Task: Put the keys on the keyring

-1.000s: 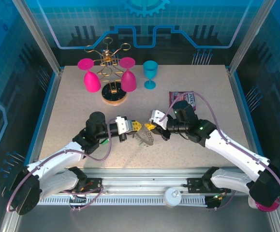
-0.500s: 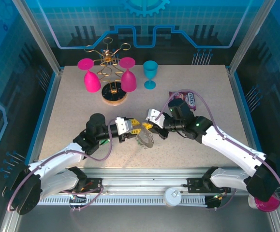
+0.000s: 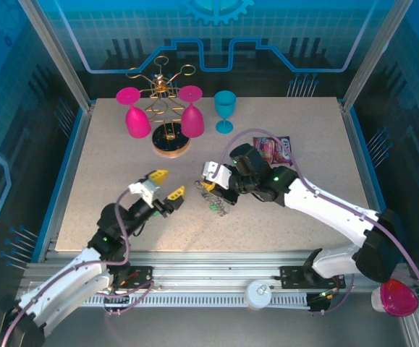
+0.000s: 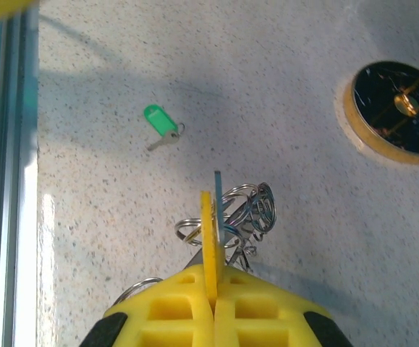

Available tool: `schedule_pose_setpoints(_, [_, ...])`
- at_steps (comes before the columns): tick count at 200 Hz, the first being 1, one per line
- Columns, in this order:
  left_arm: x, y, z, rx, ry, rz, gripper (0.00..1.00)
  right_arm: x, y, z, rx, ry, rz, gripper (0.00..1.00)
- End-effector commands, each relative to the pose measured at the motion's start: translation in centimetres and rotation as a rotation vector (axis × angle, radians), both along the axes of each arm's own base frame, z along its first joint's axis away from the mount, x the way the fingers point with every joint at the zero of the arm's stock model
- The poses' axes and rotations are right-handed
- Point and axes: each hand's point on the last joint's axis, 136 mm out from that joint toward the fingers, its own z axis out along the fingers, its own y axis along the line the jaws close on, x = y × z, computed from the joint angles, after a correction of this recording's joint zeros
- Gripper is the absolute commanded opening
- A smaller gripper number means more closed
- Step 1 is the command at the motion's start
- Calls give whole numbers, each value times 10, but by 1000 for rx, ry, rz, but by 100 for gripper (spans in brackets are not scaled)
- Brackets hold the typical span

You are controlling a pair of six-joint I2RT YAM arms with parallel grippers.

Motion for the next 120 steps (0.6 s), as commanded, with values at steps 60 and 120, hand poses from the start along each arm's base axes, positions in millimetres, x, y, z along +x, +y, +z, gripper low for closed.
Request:
schedule_pose_setpoints(60, [8,126,-28,-455,321,595,77,28,73,-1,242,116,-33,0])
schedule_pose_setpoints(120, [22,111,-59,-472,469,581,76,47,6,-99,-13,115,-161,0])
